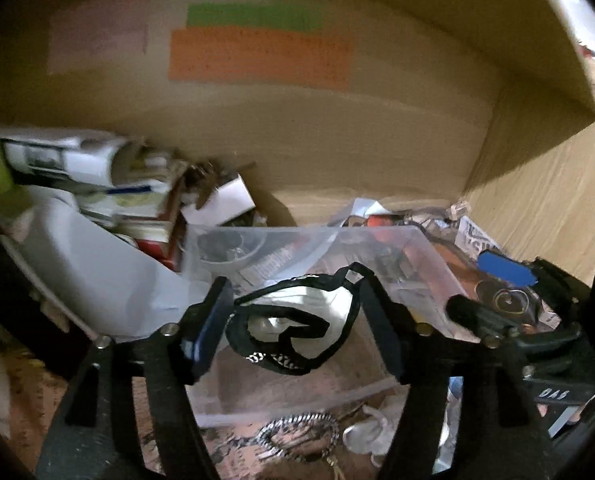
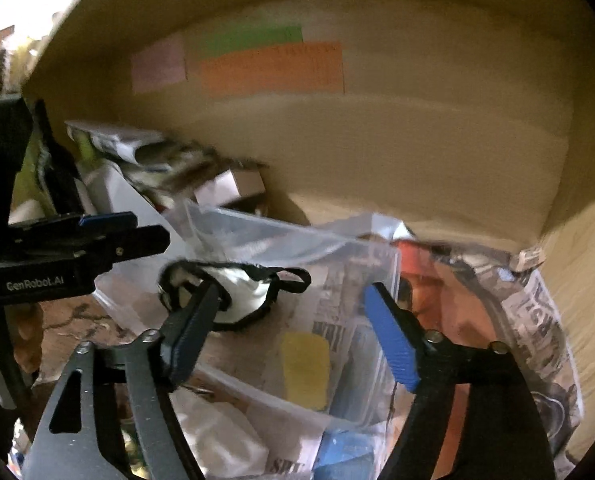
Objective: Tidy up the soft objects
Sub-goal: 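Grasp the floral scrunchie with the right gripper while the left gripper grasps the green sock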
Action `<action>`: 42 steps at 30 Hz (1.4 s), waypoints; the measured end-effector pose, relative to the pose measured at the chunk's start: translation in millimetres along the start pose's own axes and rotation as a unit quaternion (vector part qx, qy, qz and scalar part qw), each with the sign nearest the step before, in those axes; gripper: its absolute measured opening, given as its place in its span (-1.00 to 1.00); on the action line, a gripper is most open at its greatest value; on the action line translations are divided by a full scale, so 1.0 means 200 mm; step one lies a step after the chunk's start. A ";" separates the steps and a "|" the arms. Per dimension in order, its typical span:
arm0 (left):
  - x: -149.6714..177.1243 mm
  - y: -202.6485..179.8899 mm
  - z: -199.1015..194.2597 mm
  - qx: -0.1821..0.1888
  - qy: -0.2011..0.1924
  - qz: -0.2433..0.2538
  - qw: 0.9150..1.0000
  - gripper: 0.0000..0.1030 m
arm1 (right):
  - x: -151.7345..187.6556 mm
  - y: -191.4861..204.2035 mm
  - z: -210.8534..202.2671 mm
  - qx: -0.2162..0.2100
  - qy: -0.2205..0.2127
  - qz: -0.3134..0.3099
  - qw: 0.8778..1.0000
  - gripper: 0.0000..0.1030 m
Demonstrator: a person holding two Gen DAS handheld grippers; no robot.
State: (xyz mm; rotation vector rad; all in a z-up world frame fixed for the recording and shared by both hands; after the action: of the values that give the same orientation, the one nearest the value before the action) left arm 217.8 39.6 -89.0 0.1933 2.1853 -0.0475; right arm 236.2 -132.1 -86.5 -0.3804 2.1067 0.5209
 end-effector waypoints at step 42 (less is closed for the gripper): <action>0.89 -0.17 -0.46 0.018 0.076 -0.032 0.996 0.19 | 0.80 0.32 -0.19 -0.097 0.113 0.020 0.989 0.07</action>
State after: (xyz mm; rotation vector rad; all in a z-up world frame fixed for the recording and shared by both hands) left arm 37.1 37.5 -181.0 0.1510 2.3434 -0.1109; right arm 92.6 -107.6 -187.0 -0.5305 2.2928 0.7382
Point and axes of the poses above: each gripper's, at about its wrist camera, not at the fingertips, and z roughly the way its jaws point, y to its left, x to its underside, the point moved 4 cm from there along z, roughly the way its jaws point, and after that the axes turned 12 degrees about z, right-handed, at the moved point
